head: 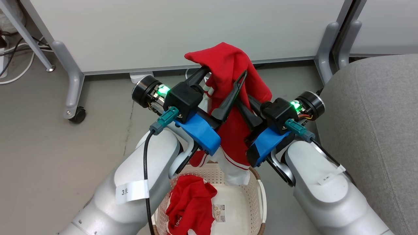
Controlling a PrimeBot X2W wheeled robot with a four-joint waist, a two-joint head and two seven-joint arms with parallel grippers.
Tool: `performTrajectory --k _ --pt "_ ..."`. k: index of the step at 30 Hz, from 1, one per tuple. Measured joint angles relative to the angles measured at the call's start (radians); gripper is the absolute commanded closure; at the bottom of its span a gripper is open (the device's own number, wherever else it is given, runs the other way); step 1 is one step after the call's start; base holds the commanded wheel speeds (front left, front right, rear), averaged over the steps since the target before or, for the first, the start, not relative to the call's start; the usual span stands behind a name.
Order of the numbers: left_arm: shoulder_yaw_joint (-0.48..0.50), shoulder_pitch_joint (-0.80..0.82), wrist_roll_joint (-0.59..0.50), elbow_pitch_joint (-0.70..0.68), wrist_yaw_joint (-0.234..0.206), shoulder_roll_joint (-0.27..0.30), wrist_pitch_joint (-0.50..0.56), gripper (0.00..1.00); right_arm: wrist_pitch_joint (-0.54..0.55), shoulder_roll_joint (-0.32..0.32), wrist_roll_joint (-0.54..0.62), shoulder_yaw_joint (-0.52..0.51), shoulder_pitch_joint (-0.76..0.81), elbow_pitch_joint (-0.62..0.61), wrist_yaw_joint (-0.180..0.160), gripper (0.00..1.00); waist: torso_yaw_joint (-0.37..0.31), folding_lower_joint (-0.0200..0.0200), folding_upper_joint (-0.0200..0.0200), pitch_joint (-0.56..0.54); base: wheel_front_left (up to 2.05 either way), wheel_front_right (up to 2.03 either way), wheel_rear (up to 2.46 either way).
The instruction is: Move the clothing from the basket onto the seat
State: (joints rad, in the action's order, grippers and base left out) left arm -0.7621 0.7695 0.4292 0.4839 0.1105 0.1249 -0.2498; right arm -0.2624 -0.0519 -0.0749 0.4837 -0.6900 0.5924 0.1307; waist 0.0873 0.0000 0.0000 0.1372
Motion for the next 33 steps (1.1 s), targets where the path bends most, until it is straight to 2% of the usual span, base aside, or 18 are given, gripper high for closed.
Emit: performTrajectory --k 14,23,33 --pt "-0.017 0.000 0.003 0.005 -0.006 0.007 -0.003 0.00 0.000 0.001 0.005 -0.105 0.003 -0.045 0.000 1.00 -0.036 0.0000 0.0000 0.034 0.00 0.00 0.00" --pt "-0.032 -0.001 0.002 -0.002 -0.009 0.015 -0.003 0.00 0.000 -0.012 0.034 -0.221 0.019 -0.081 0.000 1.00 -0.096 0.0001 0.0000 0.060 0.00 0.00 0.00" --pt "-0.093 -0.008 -0.009 -0.020 -0.004 0.010 0.005 0.00 0.000 -0.029 0.057 -0.349 0.049 -0.154 0.000 1.00 -0.176 0.0001 0.0000 0.098 0.00 0.00 0.00"
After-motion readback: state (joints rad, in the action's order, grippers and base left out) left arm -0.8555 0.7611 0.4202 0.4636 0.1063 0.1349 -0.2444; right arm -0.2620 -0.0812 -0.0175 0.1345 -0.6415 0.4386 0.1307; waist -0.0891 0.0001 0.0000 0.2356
